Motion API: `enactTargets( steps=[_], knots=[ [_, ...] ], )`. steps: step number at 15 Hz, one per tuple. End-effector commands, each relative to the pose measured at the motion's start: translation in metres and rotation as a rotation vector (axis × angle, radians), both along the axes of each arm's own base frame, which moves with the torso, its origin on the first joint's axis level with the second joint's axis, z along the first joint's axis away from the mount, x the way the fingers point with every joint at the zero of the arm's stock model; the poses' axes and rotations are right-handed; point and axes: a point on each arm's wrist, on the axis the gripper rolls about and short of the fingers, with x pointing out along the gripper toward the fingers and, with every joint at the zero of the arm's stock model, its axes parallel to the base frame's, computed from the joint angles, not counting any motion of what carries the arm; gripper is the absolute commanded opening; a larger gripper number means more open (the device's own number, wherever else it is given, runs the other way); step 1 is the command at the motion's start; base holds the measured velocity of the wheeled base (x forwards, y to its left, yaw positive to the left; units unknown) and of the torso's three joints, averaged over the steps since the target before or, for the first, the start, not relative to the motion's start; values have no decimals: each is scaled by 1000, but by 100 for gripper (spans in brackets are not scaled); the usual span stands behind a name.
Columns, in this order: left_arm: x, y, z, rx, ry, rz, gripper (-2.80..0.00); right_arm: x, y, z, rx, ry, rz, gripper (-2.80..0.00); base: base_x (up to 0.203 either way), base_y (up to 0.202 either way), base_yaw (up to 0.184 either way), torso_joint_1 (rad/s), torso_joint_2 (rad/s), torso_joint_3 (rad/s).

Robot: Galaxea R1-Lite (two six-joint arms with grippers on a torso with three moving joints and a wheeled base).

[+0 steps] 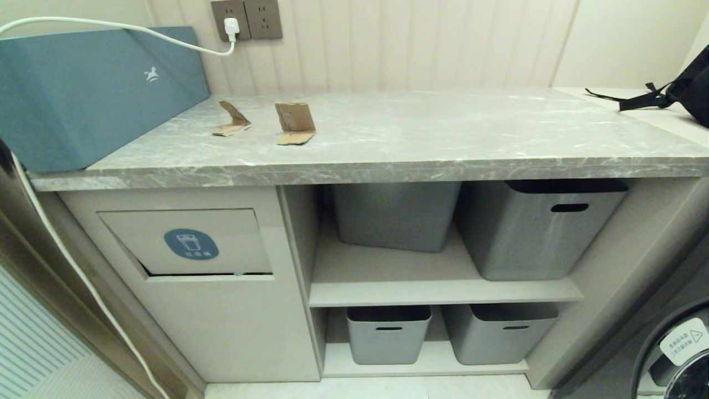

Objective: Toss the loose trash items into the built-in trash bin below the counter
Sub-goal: Pick up the garbage

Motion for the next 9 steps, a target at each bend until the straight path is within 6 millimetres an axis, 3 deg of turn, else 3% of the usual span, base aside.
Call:
enactTargets(
  steps=[1,9],
  knots=[
    [0,0,0,0,-2,0,-280,0,0,0,0,-2,1,-280,0,0,0,0,0,0],
    [0,0,0,0,-1,0,-280,0,0,0,-5,-2,2,-280,0,0,0,0,0,0]
  ],
)
